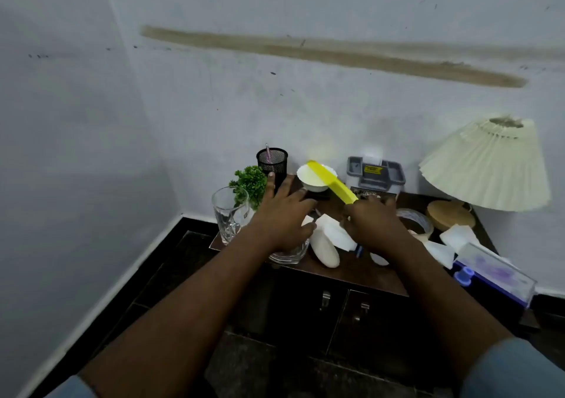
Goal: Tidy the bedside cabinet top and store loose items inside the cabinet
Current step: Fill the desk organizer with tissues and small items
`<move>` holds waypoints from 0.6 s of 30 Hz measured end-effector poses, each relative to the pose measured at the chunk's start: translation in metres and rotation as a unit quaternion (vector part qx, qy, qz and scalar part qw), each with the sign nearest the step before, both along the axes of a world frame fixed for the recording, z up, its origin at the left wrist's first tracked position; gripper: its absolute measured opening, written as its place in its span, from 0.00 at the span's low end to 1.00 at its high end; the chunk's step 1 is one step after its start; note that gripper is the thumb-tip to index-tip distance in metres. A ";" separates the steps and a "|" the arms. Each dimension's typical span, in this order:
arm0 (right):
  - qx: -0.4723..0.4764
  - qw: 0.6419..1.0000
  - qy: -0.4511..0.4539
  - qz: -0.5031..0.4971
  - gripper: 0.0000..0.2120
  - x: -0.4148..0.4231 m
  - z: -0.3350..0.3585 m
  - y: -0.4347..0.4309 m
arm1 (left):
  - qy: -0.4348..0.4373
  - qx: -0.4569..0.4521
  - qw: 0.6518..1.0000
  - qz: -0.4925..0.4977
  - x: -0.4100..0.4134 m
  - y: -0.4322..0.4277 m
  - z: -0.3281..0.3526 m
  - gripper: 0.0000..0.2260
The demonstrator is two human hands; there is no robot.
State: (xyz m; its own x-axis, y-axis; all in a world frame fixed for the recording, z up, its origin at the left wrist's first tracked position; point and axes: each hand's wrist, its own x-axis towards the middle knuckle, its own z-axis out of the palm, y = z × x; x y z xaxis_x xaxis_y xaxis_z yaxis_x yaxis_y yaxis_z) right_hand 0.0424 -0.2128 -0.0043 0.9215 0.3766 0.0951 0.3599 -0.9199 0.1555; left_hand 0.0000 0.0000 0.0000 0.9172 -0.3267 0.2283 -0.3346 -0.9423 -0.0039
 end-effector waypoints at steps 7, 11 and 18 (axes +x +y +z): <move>-0.021 0.999 0.037 -0.014 0.18 0.004 -0.024 0.016 | 0.049 0.043 0.998 -0.027 0.009 -0.021 -0.023 0.23; 0.006 0.998 0.065 -0.014 0.15 0.006 -0.031 0.026 | 0.030 0.062 0.997 -0.027 0.012 -0.026 -0.030 0.19; 0.106 0.991 0.053 -0.056 0.08 0.008 -0.024 0.025 | -0.025 0.049 0.998 -0.004 0.015 -0.028 -0.025 0.19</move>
State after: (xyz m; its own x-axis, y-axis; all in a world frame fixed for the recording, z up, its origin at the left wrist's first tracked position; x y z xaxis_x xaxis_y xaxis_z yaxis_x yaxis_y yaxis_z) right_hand 0.0507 -0.1875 -0.0283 0.9655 0.2530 0.0612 0.2574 -0.9631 -0.0789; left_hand 0.0145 -0.0280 -0.0254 0.9031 -0.3564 0.2397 -0.3387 -0.9341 -0.1127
